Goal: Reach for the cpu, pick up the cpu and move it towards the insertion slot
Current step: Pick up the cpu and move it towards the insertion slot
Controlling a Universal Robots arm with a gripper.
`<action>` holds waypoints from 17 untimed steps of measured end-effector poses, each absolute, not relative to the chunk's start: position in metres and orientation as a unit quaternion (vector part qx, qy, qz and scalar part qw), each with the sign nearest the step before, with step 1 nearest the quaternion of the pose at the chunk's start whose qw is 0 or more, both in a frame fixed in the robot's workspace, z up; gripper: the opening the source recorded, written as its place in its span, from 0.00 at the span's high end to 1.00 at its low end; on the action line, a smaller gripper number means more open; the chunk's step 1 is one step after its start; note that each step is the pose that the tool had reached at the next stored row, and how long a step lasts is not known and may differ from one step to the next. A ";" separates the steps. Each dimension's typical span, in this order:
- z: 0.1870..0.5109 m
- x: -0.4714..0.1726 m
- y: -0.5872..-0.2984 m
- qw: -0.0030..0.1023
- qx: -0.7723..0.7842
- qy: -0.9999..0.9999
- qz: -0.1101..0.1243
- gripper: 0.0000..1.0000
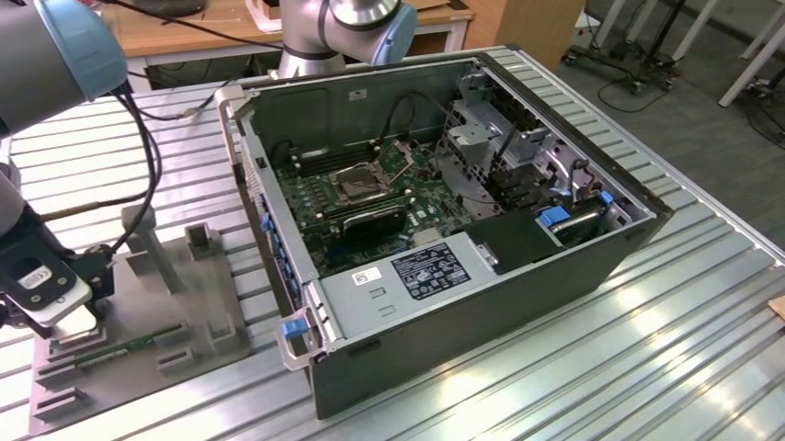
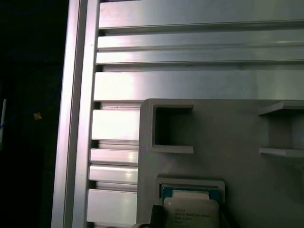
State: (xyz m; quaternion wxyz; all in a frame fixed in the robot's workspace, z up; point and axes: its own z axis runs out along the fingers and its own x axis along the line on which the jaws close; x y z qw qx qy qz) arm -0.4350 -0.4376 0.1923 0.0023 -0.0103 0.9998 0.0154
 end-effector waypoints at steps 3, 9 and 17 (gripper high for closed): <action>0.197 -0.435 -0.438 0.002 -0.010 1.000 0.015 0.46; 0.208 -0.435 -0.438 0.002 -0.010 1.000 0.015 0.46; 0.216 -0.435 -0.438 0.002 -0.010 1.000 0.015 0.46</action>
